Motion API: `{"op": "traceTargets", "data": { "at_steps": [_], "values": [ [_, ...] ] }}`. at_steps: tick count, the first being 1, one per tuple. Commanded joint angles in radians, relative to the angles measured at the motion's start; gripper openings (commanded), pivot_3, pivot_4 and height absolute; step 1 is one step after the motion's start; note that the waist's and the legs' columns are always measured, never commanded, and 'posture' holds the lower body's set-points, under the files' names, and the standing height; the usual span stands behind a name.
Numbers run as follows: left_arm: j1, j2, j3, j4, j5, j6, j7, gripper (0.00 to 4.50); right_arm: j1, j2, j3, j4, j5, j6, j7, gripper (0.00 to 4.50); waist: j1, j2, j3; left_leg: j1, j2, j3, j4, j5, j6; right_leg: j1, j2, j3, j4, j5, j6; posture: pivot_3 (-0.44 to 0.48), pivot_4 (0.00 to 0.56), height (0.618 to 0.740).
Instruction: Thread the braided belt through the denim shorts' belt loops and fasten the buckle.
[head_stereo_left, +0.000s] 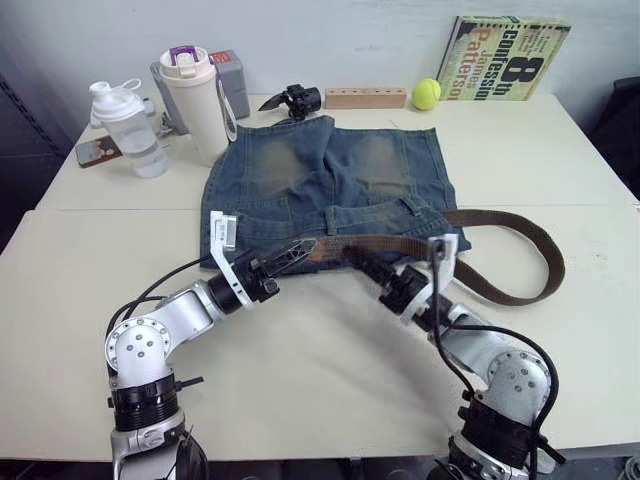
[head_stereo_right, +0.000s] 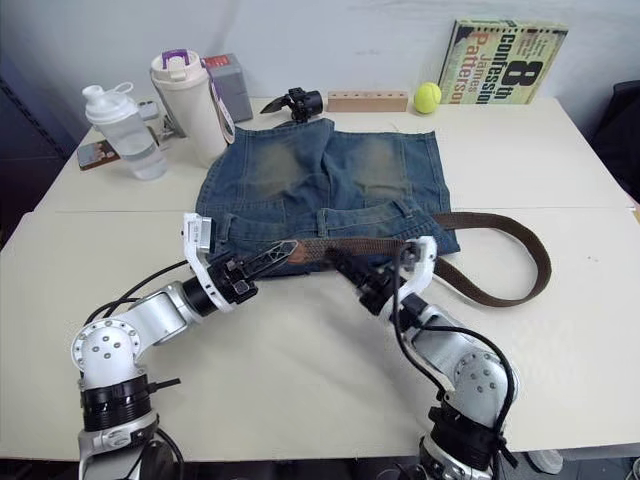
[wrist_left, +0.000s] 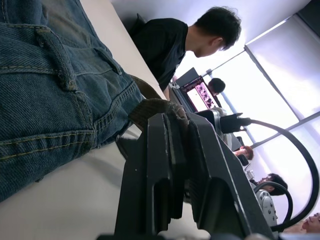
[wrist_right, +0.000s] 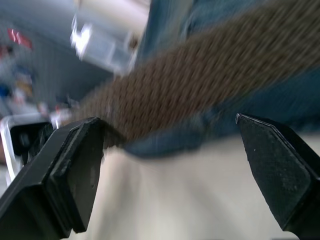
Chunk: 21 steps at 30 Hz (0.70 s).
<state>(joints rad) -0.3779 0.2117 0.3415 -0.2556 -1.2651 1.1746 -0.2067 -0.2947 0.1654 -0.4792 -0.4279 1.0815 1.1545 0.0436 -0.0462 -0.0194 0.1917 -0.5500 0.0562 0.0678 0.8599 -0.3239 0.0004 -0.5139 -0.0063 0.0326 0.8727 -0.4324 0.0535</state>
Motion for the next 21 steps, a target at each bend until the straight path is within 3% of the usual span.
{"op": "traceTargets", "data": {
  "at_steps": [1,6,11,14,21],
  "values": [
    [-0.039,-0.011,-0.028,0.005,-0.028,-0.033,0.018,0.00,-0.008,0.044,-0.023,-0.012,0.154,-0.114,-0.075,4.47,-0.001,0.000,0.000,0.000,0.000,0.000,0.000,0.000,0.000,0.000,0.000,0.000,0.000,0.000,0.000,0.000,0.150,0.657],
    [-0.049,-0.005,-0.057,0.046,-0.005,-0.048,-0.020,0.00,-0.005,0.067,0.062,-0.037,0.227,-0.188,-0.136,4.47,-0.001,0.000,0.000,0.000,0.000,0.000,0.000,0.000,0.000,-0.001,0.001,0.000,0.000,0.000,0.000,0.000,0.150,0.657],
    [-0.042,0.008,-0.054,0.055,0.023,-0.087,-0.033,0.00,-0.006,0.021,0.089,-0.023,0.283,-0.218,-0.146,4.47,-0.010,0.000,0.000,0.000,0.001,0.000,0.000,0.000,0.000,-0.001,0.002,0.000,0.000,0.000,0.000,0.000,0.150,0.657],
    [-0.049,0.002,-0.059,0.061,0.033,-0.109,-0.018,0.00,-0.016,-0.035,0.092,-0.012,0.322,-0.243,-0.151,3.34,-0.007,0.000,0.000,0.000,0.002,-0.001,0.000,0.000,0.000,-0.001,0.005,0.001,0.000,0.000,-0.001,0.000,0.150,0.657],
    [-0.054,0.002,-0.093,0.060,0.052,-0.140,-0.022,0.00,-0.015,-0.115,0.131,0.011,0.357,-0.308,-0.162,0.06,-0.006,0.000,0.000,-0.001,0.002,-0.001,0.000,0.000,0.000,-0.001,0.004,0.001,-0.001,0.000,-0.001,0.000,0.150,0.657]
  ]
}}
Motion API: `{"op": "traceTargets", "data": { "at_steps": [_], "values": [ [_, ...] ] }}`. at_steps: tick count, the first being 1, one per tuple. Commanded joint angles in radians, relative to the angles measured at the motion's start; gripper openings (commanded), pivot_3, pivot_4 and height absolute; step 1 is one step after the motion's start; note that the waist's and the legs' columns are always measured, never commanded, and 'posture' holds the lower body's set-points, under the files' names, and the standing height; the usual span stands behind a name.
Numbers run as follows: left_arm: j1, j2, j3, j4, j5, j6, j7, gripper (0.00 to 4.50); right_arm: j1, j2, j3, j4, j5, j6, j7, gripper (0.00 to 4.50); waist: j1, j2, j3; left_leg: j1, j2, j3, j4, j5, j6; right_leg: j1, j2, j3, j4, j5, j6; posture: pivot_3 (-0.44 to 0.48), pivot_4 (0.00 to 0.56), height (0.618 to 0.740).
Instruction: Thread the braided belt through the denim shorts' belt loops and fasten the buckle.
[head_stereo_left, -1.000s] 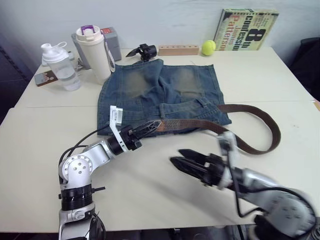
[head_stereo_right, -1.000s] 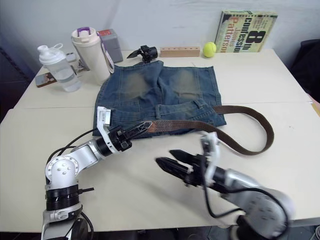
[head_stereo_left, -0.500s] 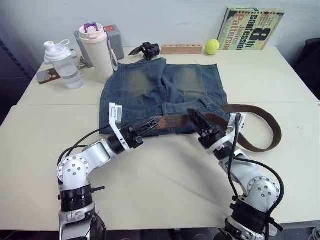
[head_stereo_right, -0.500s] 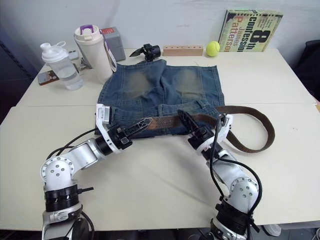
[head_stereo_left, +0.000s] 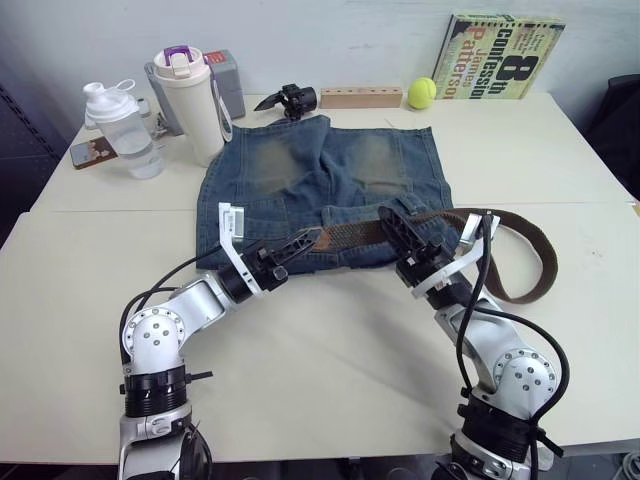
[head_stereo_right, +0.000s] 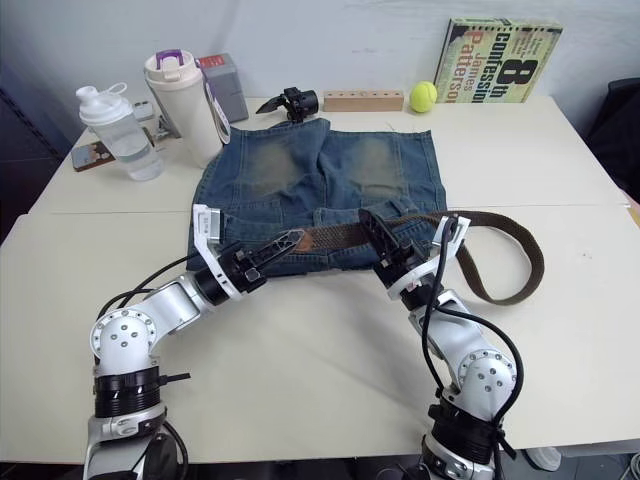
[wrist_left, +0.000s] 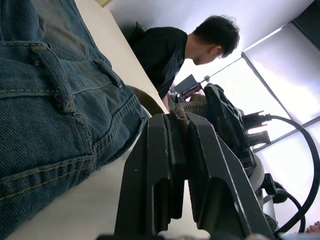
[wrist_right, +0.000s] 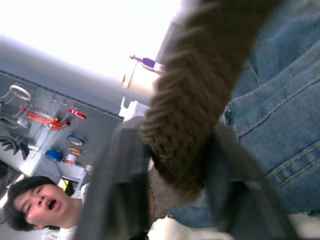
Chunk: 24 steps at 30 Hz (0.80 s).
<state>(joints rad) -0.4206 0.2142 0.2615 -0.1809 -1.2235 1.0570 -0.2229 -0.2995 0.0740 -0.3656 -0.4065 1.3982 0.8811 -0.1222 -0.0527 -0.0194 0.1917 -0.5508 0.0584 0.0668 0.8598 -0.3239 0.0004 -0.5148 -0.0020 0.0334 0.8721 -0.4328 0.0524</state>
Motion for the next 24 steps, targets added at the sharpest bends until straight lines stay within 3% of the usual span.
{"op": "traceTargets", "data": {
  "at_steps": [1,7,8,13,15,19,24],
  "values": [
    [-0.012,0.000,-0.021,-0.015,0.013,-0.024,-0.010,0.00,-0.009,-0.036,0.029,-0.007,0.037,-0.040,0.000,0.02,-0.001,0.000,0.000,0.000,0.000,0.000,0.000,0.000,0.000,0.000,0.000,0.000,0.000,0.000,0.000,0.000,0.150,0.657],
    [-0.023,0.042,-0.088,-0.024,0.073,-0.046,-0.098,0.00,-0.010,-0.067,0.058,0.008,0.043,-0.094,-0.024,0.02,-0.001,0.000,0.000,0.000,0.001,0.000,0.000,0.000,0.000,0.000,0.001,0.000,0.000,0.000,0.000,0.000,0.150,0.657],
    [-0.023,0.061,-0.108,-0.030,0.096,-0.057,-0.134,0.90,-0.005,-0.072,0.057,0.012,0.039,-0.101,-0.030,0.00,0.000,0.000,0.000,0.000,0.001,0.000,0.000,0.000,0.000,0.000,0.001,0.001,0.000,0.000,0.000,0.000,0.150,0.657],
    [-0.016,0.190,-0.245,-0.079,0.355,-0.225,-0.272,2.99,0.027,-0.126,-0.001,0.004,0.122,-0.144,-0.054,0.00,0.000,0.000,0.000,0.000,0.001,0.000,-0.001,0.000,0.000,0.000,0.002,0.001,-0.001,0.000,0.000,0.000,0.150,0.657],
    [-0.019,0.244,-0.277,-0.058,0.460,-0.328,-0.341,2.99,0.040,-0.175,-0.041,-0.007,0.188,-0.162,-0.068,0.00,0.000,0.000,0.000,0.000,0.001,0.001,-0.001,0.000,0.000,-0.001,0.002,0.001,-0.002,0.000,-0.001,0.000,0.150,0.657],
    [-0.029,0.387,-0.460,0.037,0.848,-0.707,-0.482,2.99,0.067,-0.283,-0.089,-0.020,0.306,-0.181,-0.077,0.00,0.003,0.001,0.001,0.000,0.001,0.002,-0.001,0.000,0.000,-0.001,0.001,0.001,-0.003,-0.002,-0.003,0.000,0.150,0.657],
    [-0.078,0.414,-0.552,0.242,1.100,-1.010,-0.530,2.99,0.073,-0.371,-0.127,-0.006,0.394,-0.237,-0.119,0.00,0.004,0.002,0.001,-0.001,0.003,0.003,-0.002,0.000,0.000,-0.002,0.001,0.002,-0.004,-0.002,-0.005,0.000,0.150,0.657]
  ]
}}
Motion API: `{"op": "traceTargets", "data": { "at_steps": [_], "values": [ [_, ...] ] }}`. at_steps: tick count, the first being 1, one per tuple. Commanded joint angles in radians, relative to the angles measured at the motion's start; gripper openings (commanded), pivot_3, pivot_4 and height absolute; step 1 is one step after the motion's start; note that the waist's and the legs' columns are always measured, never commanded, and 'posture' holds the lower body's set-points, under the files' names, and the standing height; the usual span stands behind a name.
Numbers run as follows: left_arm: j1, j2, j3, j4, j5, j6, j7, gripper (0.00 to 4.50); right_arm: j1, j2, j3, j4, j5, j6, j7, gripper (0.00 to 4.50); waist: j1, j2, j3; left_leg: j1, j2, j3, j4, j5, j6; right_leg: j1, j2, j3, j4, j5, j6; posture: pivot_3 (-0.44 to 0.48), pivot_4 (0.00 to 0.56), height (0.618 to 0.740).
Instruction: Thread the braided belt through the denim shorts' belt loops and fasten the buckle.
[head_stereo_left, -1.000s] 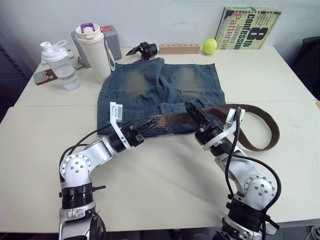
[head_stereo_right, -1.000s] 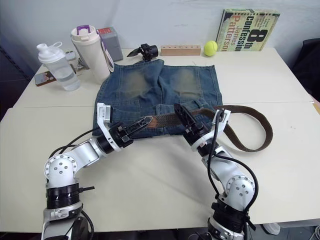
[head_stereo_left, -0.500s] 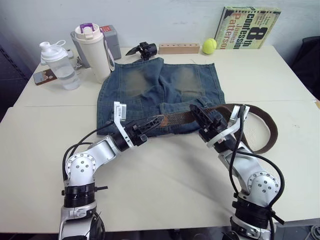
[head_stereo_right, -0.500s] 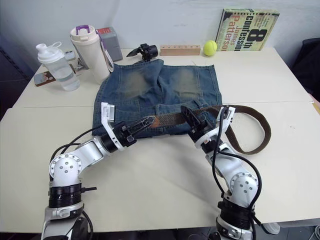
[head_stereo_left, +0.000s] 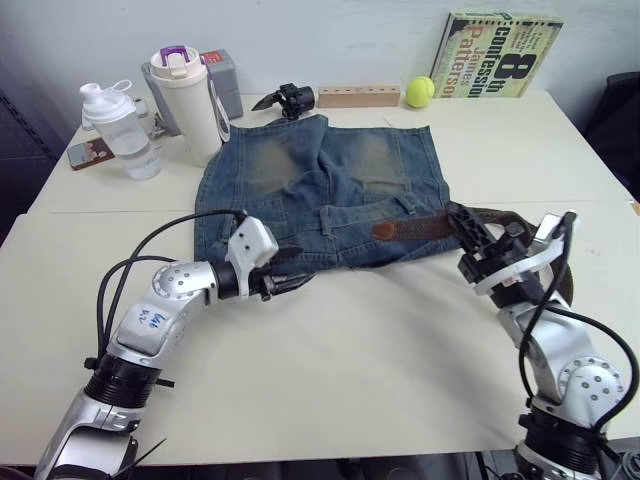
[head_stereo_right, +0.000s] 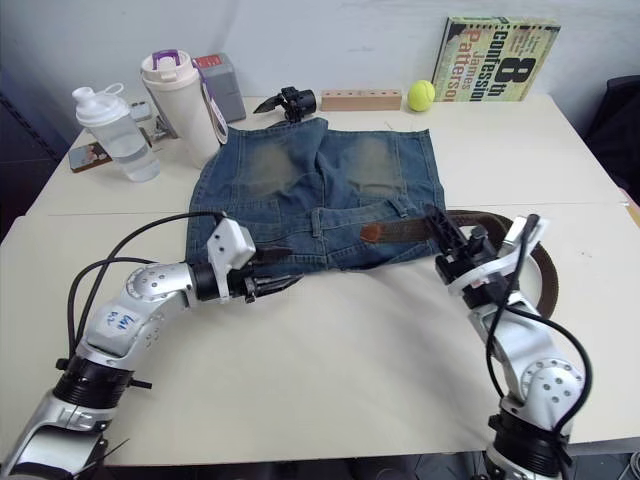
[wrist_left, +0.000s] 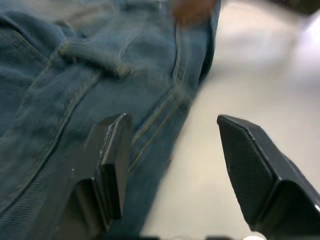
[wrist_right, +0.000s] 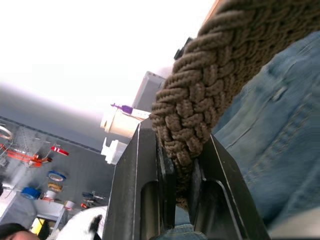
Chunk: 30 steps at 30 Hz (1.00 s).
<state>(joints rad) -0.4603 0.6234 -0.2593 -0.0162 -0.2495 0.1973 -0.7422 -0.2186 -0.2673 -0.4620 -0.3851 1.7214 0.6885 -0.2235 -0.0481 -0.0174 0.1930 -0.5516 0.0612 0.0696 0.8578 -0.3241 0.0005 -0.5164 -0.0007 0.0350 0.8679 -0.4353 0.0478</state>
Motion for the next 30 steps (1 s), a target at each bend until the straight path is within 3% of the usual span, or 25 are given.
{"op": "traceTargets", "data": {
  "at_steps": [1,5,12,16,24,27,30],
  "values": [
    [-0.051,0.009,-0.055,0.127,0.187,-0.204,-0.007,2.99,-0.012,-0.042,-0.036,-0.032,0.083,-0.056,-0.023,0.00,0.001,0.000,0.000,0.000,0.001,0.000,0.000,0.000,0.000,0.000,0.000,0.000,0.000,0.000,0.001,0.000,0.150,0.657],
    [-0.117,-0.042,-0.078,0.292,0.316,-0.291,0.081,2.99,-0.021,-0.079,-0.034,-0.040,0.114,-0.091,-0.039,0.00,0.009,0.001,0.000,0.001,0.001,0.000,0.000,0.000,0.000,0.001,0.001,0.000,0.000,0.002,0.003,0.000,0.150,0.657],
    [-0.093,-0.068,-0.055,0.283,0.322,-0.370,0.045,0.10,-0.022,-0.113,-0.024,-0.041,0.129,-0.118,-0.043,0.00,0.013,0.001,0.000,0.001,0.002,-0.001,0.000,0.000,0.000,0.002,0.004,0.002,-0.001,0.004,0.006,0.000,0.150,0.657],
    [-0.025,-0.047,-0.021,0.191,0.281,-0.356,-0.002,0.04,-0.026,-0.133,-0.026,-0.031,0.138,-0.126,-0.043,0.00,0.005,0.001,0.000,0.002,0.003,0.000,-0.002,0.000,0.000,0.002,0.005,0.003,-0.001,0.004,0.006,0.000,0.150,0.657],
    [0.347,0.144,0.194,-0.305,-0.035,-0.167,-0.164,0.04,-0.023,-0.250,-0.048,0.021,0.221,-0.082,-0.031,0.00,-0.009,0.002,0.001,0.004,0.006,-0.002,-0.005,-0.002,-0.004,0.001,0.009,0.003,0.000,0.001,0.000,0.000,0.150,0.657],
    [0.437,0.182,0.233,-0.386,-0.047,-0.120,-0.169,0.04,-0.017,-0.297,-0.038,0.053,0.244,-0.049,-0.020,0.00,-0.001,0.003,0.002,0.005,0.005,-0.004,-0.004,-0.002,-0.004,0.002,0.009,0.002,0.000,0.000,-0.001,0.000,0.150,0.657],
    [0.446,0.196,0.230,-0.368,0.022,-0.117,-0.149,0.04,-0.014,-0.335,-0.039,0.089,0.251,0.010,-0.001,0.00,-0.003,0.004,0.002,0.005,0.005,-0.003,-0.003,-0.002,-0.004,0.003,0.008,0.003,-0.002,0.000,-0.001,0.000,0.150,0.657]
  ]
}}
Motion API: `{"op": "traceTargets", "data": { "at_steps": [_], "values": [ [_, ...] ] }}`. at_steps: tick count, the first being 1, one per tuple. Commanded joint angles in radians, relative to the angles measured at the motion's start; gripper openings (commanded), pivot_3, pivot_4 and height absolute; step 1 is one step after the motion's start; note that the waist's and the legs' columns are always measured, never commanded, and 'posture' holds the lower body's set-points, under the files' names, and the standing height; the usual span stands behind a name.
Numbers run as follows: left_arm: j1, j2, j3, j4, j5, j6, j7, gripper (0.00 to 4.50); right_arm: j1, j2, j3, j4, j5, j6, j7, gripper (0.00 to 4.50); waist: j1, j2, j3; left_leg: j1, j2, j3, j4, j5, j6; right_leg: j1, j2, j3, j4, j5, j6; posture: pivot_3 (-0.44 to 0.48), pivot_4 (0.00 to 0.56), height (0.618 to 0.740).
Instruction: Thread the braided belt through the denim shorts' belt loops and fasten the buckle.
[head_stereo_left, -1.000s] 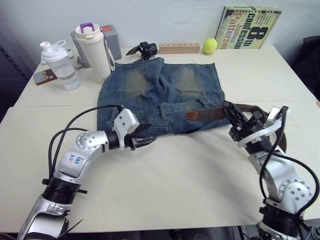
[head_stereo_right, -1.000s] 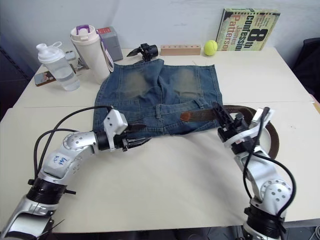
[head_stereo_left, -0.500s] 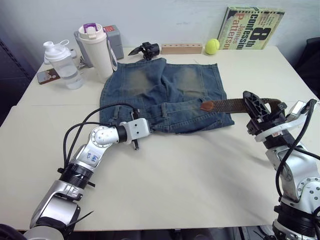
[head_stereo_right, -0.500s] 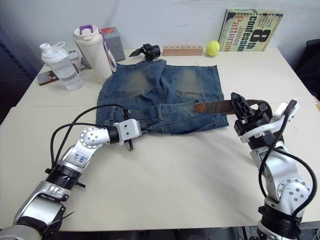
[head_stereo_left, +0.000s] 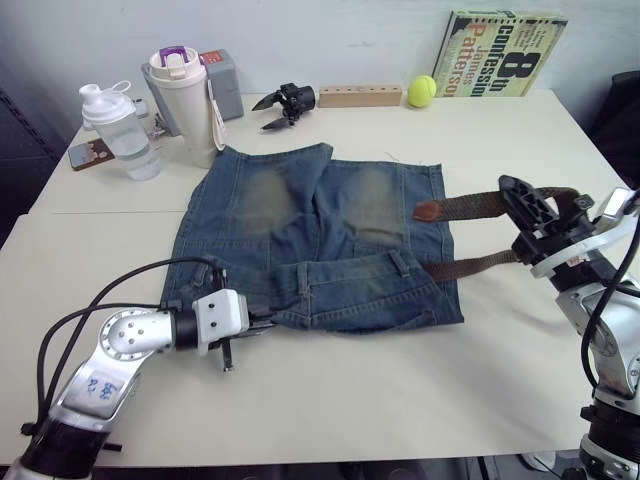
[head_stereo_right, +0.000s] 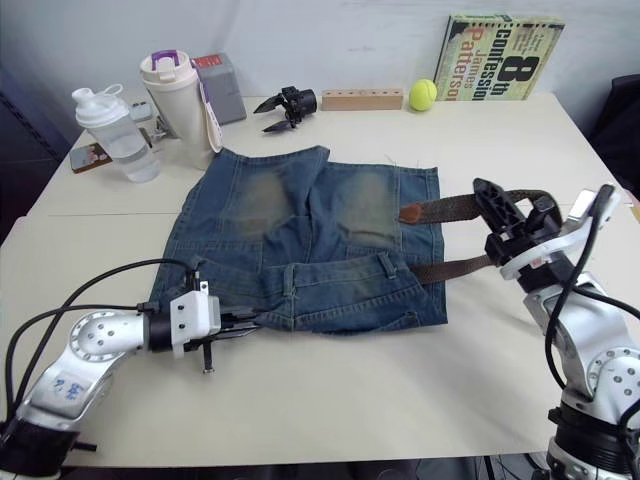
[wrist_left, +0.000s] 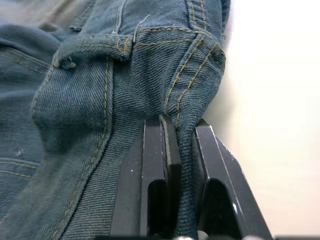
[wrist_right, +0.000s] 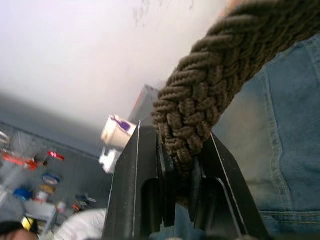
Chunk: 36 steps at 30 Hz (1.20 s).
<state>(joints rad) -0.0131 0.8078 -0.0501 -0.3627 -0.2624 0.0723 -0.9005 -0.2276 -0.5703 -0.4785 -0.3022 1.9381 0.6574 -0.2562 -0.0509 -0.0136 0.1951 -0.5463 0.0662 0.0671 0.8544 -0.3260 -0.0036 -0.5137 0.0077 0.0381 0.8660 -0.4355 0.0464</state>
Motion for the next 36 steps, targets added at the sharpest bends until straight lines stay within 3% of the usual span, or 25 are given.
{"op": "traceTargets", "data": {
  "at_steps": [1,2,8,9,12,15,21,36],
  "values": [
    [-0.022,-0.003,0.020,-0.021,0.028,0.034,0.026,0.04,-0.005,-0.044,-0.027,0.021,0.034,0.060,0.040,0.00,0.000,0.000,0.000,0.000,0.000,0.001,0.000,0.000,0.000,0.000,0.000,0.000,-0.001,0.000,0.000,0.000,0.150,0.657],
    [-0.037,-0.015,0.020,-0.025,0.018,0.055,0.037,0.04,-0.005,-0.052,-0.031,0.032,0.034,0.072,0.045,0.00,0.000,0.000,0.000,0.000,0.000,0.000,0.000,0.000,0.000,0.000,0.000,0.000,-0.001,0.000,0.000,0.000,0.150,0.657],
    [-0.110,-0.058,0.049,-0.023,-0.043,0.165,0.045,2.50,-0.033,-0.107,-0.063,0.101,0.034,0.166,0.077,0.00,0.002,0.001,0.000,-0.001,0.000,0.000,-0.001,0.000,0.001,0.000,0.000,0.000,-0.001,0.001,0.001,0.000,0.150,0.657],
    [-0.128,-0.060,0.090,-0.015,-0.103,0.216,0.043,2.84,-0.043,-0.110,-0.076,0.115,0.034,0.187,0.087,0.00,0.001,0.001,0.001,-0.001,0.000,0.000,0.000,0.000,0.001,0.000,0.000,0.000,-0.001,0.001,0.001,0.000,0.150,0.657],
    [-0.170,-0.053,0.167,0.003,-0.230,0.333,0.028,2.84,-0.067,-0.115,-0.102,0.152,0.034,0.248,0.103,0.00,-0.001,0.001,0.001,-0.001,0.000,0.000,0.000,0.000,0.001,-0.001,0.001,0.000,-0.001,0.001,0.001,0.000,0.150,0.657],
    [-0.198,-0.034,0.250,0.024,-0.444,0.528,-0.013,2.84,-0.104,-0.132,-0.097,0.228,0.034,0.339,0.116,0.00,-0.005,0.001,0.001,-0.001,0.001,0.000,0.000,0.000,0.001,-0.001,0.001,0.000,-0.001,0.001,0.001,0.000,0.150,0.657],
    [-0.173,-0.034,0.285,-0.036,-0.591,0.670,-0.022,2.84,-0.193,-0.185,-0.071,0.428,0.034,0.465,0.112,0.00,-0.004,0.001,0.001,-0.001,0.000,0.001,0.000,0.000,0.001,-0.001,0.001,0.001,-0.001,0.001,0.002,0.000,0.150,0.657],
    [-0.152,-0.080,0.215,-0.067,-0.509,0.612,0.033,2.84,-0.357,-0.193,-0.132,0.627,0.034,0.635,0.090,0.00,-0.002,0.001,0.001,-0.001,0.000,0.003,0.001,0.000,0.001,-0.001,0.001,0.003,-0.001,0.001,0.002,0.000,0.150,0.657]
  ]
}}
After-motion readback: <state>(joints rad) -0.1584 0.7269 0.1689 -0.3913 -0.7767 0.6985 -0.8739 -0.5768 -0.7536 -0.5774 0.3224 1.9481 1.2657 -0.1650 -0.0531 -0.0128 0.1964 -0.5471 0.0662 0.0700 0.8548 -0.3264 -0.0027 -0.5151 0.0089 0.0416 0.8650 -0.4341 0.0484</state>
